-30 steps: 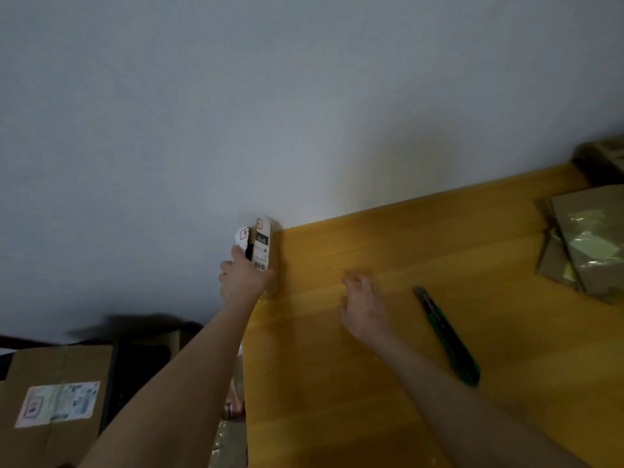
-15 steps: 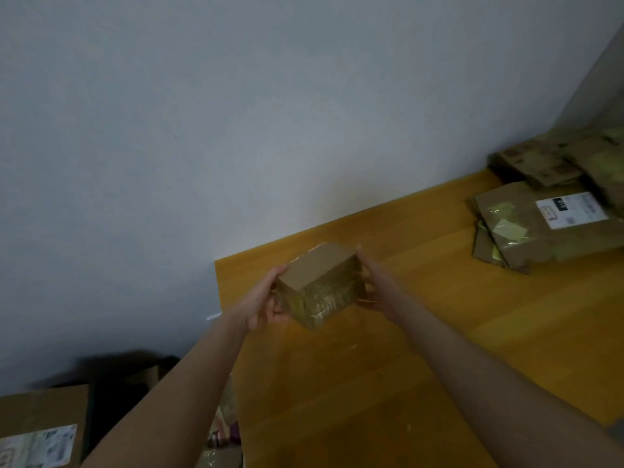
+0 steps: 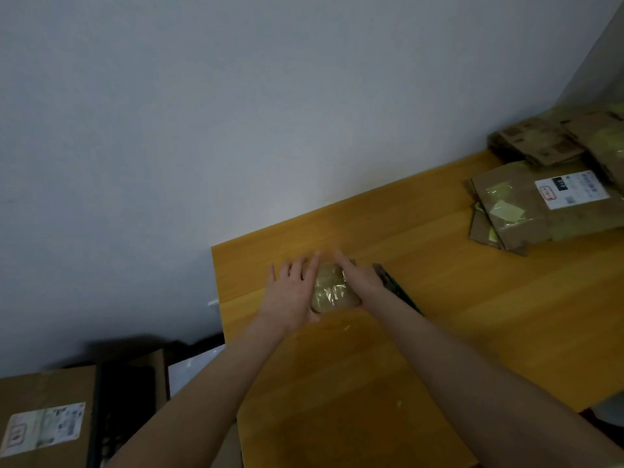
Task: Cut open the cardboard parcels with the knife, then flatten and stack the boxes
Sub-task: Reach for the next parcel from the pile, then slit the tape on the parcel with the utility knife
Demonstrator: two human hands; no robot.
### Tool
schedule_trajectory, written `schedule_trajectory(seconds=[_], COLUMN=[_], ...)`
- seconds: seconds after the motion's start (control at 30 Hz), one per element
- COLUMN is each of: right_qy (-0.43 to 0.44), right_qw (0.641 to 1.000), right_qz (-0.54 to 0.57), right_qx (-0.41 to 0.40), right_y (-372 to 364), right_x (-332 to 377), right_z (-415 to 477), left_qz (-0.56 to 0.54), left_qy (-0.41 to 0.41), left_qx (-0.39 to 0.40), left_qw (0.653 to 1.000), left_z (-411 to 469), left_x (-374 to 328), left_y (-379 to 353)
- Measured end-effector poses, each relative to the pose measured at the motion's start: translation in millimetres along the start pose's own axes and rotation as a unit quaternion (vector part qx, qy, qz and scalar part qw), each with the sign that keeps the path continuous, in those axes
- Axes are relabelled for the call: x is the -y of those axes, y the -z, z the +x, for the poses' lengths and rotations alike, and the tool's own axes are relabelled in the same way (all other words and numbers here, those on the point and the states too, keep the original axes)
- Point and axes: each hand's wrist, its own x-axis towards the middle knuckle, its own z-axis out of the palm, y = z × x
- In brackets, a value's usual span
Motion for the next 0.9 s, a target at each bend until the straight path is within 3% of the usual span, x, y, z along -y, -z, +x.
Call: schedule_trajectory(seconds=[0.17, 0.3, 0.5, 0.63, 0.8, 0.9], right_qy=[0.059, 0.055, 0.02, 0.035, 0.116, 0.149], right_qw=[0.972, 0.879, 0.842, 0.849, 0.943, 0.971], right_qz=[-0.216, -0.441, -0.502, -0.498, -0.306, -0.185], right_qx=[-0.065, -0.174, -0.195, -0.173, -0.063, 0.003], right_y=[16.6, 42.6, 47.7, 38.2, 28.9, 28.5], right_x=[-30.7, -60.2, -85.0, -86.0, -65.7, -57.0], right_z=[12.6, 27.2, 44.9, 44.4, 23.8, 11.7], left_qz=[-0.017, -0.043, -0.031, 0.001, -0.037, -0.073], left_qy=[0.048, 0.046, 0.05, 0.068, 0.065, 0.063], left_qx=[0.018, 0.063, 0.08, 0.085, 0.053, 0.055], left_qw=[0.999, 0.996, 0.995, 0.994, 0.996, 0.994], left_z=[1.9, 7.2, 19.3, 21.4, 29.2, 31.9], left_x=[17.4, 28.5, 23.5, 17.6, 9.7, 9.7], left_y=[-19.5, -26.2, -26.9, -28.4, -21.3, -21.7])
